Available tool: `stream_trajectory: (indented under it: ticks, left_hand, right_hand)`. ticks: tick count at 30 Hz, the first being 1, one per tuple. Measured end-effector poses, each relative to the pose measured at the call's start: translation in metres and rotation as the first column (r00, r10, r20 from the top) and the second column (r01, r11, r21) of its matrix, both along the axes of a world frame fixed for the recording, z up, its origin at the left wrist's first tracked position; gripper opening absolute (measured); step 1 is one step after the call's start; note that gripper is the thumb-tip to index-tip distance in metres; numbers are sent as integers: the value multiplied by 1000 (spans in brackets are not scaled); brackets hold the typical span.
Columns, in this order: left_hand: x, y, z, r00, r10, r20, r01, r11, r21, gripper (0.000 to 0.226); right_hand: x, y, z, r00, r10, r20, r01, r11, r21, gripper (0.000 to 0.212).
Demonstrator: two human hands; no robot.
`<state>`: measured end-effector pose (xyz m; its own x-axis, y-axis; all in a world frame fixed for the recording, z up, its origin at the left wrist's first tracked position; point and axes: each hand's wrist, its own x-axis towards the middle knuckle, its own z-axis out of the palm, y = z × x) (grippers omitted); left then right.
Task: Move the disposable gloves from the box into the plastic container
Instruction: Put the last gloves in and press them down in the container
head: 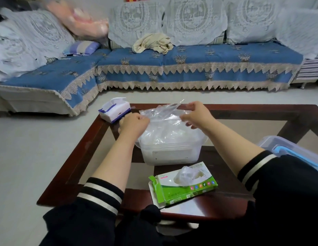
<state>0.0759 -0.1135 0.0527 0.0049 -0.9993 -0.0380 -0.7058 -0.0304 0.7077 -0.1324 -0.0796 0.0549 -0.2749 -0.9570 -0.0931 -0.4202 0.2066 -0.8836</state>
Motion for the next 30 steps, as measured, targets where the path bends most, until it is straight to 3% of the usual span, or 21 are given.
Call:
stream_trajectory:
  ticks: [3, 6, 9, 11, 14, 15, 16, 17, 19, 20, 22, 24, 26, 30]
  left_hand:
    - [-1, -4, -21, 934, 18, 357, -17, 1000, -6, 20]
    - [-2, -2, -30, 910, 9, 415, 9, 999, -41, 22]
    - [2, 6, -38, 927, 76, 368, -8, 983, -181, 43]
    - [5, 17, -42, 953, 132, 272, -9, 912, -411, 39]
    - [2, 49, -42, 999, 8, 38, 26, 574, -818, 17]
    - [-1, 64, -45, 995, -92, 28, 71, 510, -857, 16]
    - [-5, 78, -47, 981, -183, 56, 144, 509, -849, 18]
    - [-9, 91, -51, 960, -263, 94, 235, 581, -779, 18]
    - [-16, 106, -64, 921, -359, 151, 388, 814, -432, 20]
    - [-18, 109, -72, 900, -395, 185, 430, 874, -225, 29]
    - [-17, 110, -87, 842, -498, 206, 499, 865, 53, 59]
    - [-17, 111, -95, 791, -563, 240, 547, 826, 135, 74]
    - [-20, 111, -99, 755, -561, 340, 562, 820, 105, 70]
    - [-22, 112, -100, 746, -553, 371, 558, 823, 104, 60]
  right_hand:
    - [9, -4, -16, 936, 31, -350, -29, 1000, 8, 61]
    - [12, -1, -33, 819, 68, -570, -54, 998, 41, 62]
    - [7, 10, -39, 716, -83, -693, -35, 987, -154, 64]
    - [6, 28, -34, 789, -223, -572, -24, 920, -392, 47]
    - [9, 70, -30, 953, -133, -274, -56, 807, -588, 11]
    - [10, 85, -32, 958, -90, -270, -82, 822, -564, 19]
    - [12, 96, -35, 951, -36, -306, -123, 867, -483, 29]
    - [12, 104, -41, 933, 41, -358, -171, 924, -342, 31]
    - [14, 114, -56, 860, 264, -437, -302, 953, -19, 22]
    - [14, 116, -64, 816, 357, -454, -360, 929, 82, 30]
    - [14, 116, -79, 760, 448, -471, -409, 893, 190, 42]
    - [15, 114, -83, 758, 396, -518, -360, 917, 172, 30]
    - [16, 112, -82, 774, 295, -561, -274, 954, 123, 19]
    - [16, 113, -84, 841, 162, -516, -202, 979, -21, 23]
